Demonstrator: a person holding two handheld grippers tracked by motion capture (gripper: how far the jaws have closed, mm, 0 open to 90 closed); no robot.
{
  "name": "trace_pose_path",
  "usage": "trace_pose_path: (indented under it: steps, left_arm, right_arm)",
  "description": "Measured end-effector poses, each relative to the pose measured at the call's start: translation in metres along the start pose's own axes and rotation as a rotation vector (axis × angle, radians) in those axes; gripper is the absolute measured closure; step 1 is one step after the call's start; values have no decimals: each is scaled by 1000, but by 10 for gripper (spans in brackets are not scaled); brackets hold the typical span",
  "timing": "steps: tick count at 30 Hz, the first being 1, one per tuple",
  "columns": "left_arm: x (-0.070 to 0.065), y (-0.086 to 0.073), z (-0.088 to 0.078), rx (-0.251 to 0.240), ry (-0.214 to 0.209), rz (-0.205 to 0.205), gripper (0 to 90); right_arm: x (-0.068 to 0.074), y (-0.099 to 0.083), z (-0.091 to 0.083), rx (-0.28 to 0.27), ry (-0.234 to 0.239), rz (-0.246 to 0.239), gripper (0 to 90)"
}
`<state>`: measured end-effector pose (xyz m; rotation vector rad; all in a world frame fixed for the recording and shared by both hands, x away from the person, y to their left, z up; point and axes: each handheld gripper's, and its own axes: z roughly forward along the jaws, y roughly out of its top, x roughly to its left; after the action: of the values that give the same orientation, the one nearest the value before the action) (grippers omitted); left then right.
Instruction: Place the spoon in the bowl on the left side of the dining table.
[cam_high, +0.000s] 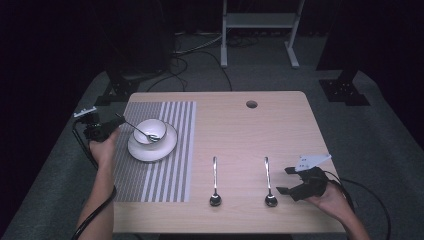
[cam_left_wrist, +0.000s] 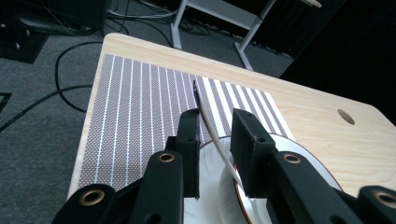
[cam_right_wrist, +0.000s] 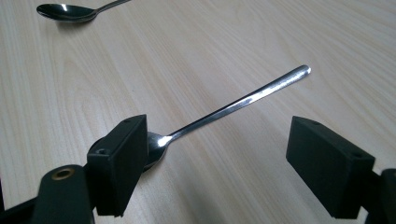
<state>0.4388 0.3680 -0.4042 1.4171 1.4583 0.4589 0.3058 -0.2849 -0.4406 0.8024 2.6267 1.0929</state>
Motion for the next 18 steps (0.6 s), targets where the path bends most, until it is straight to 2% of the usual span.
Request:
trace_pose_path:
  steps: [10, 18]
  left_arm:
    - [6, -8, -9, 10, -17, 9, 650]
    - [2, -15, -24, 21, -48, 75, 610]
  right_arm:
    - [-2, 1, -1, -5, -12, 8, 196]
    - [-5, -2, -5, -18, -21, 21, 196]
